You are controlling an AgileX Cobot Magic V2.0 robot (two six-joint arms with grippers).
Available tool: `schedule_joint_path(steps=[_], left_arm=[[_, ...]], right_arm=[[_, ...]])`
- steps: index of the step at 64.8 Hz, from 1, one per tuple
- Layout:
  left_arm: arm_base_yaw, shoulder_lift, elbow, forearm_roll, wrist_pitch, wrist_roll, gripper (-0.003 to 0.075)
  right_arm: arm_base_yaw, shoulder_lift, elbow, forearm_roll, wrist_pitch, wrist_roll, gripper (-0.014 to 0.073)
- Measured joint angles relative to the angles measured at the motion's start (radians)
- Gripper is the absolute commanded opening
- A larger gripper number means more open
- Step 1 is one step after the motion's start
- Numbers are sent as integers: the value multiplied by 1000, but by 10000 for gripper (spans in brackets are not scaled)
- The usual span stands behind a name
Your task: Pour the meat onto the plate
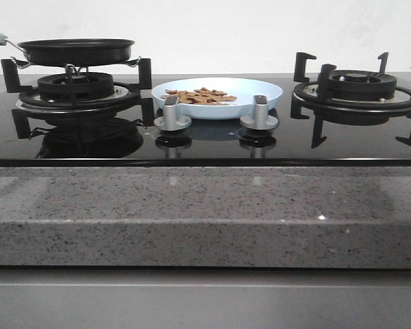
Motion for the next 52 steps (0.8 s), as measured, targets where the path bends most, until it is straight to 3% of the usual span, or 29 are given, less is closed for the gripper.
schedule_joint_path(steps=[15, 25, 34, 52], left_arm=[[0, 0, 0, 0, 0, 0, -20], [0, 0, 0, 0, 0, 0, -20], [0, 0, 0, 0, 0, 0, -20], [0, 0, 0, 0, 0, 0, -20]], right_arm=[[-78, -227, 300, -21, -449, -11, -69], [-83, -307, 464, 0, -639, -11, -69], [-85, -312, 541, 4, -717, -11, -69], [-95, -315, 544, 8, -732, -13, -69]])
